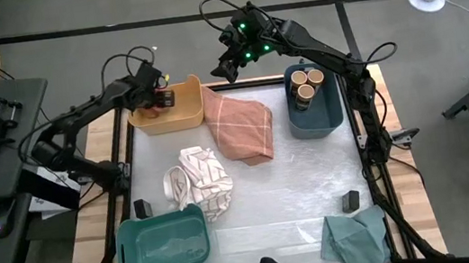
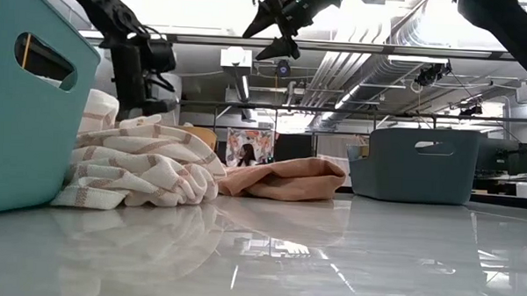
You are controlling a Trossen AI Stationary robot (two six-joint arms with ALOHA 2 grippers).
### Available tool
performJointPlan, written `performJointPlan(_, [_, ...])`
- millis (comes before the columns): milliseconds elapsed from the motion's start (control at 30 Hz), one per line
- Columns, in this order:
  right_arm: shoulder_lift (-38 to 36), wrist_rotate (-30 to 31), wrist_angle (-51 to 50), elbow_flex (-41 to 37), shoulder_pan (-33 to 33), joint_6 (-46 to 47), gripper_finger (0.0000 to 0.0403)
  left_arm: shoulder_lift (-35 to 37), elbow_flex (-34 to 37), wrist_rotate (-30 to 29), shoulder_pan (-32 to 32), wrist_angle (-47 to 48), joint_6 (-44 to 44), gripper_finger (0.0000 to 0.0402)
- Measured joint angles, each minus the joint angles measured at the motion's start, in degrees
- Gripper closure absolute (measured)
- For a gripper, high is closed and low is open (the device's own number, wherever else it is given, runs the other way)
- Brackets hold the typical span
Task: Sort spices by type
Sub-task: Put the red seasoning can into the yellow bin, then put the left black seasoning can into the green bin
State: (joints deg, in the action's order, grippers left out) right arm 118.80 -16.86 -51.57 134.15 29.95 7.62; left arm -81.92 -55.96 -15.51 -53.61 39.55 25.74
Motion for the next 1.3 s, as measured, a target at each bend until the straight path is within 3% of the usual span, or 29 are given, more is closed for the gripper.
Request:
performJointPlan(200, [0.0, 0.02, 0.0, 0.0, 0.0, -0.07, 0.0066, -0.42, 0.0, -2.85, -0.06, -0.28, -2.33, 0.0219])
performJointPlan(400, [0.0, 0.0, 0.0, 0.0, 0.0, -0.13, 0.0066, -0.42, 0.0, -2.91, -0.85, -0.65, -5.77, 0.0131])
performJointPlan(500, [0.0, 0.02, 0.0, 0.0, 0.0, -0.11, 0.0066, -0.4, 0.0, -3.0, -1.83, -0.69, -5.45, 0.0108])
performJointPlan(667, [0.0, 0.02, 0.0, 0.0, 0.0, 0.0, 0.0066, -0.4, -0.57, -2.55, -3.14, 0.07, -5.43, 0.0101])
performJointPlan(933, [0.0, 0.02, -0.03, 0.0, 0.0, 0.0, 0.0066, -0.3, -8.86, 0.47, -2.68, 1.85, -6.38, 0.0099])
performJointPlan(1000, [0.0, 0.02, -0.03, 0.0, 0.0, 0.0, 0.0066, 0.36, -11.57, 3.32, -2.29, 4.0, -7.06, 0.0099])
performJointPlan(1167, [0.0, 0.0, -0.27, 0.0, 0.0, -0.74, 0.0066, 7.79, -12.93, 19.13, 3.99, 9.4, -12.17, 0.0101])
performJointPlan(1300, [0.0, 0.0, -1.87, 0.0, 0.0, -2.91, 0.0066, 18.5, -7.33, 19.46, 15.69, 11.89, -5.26, 0.0102])
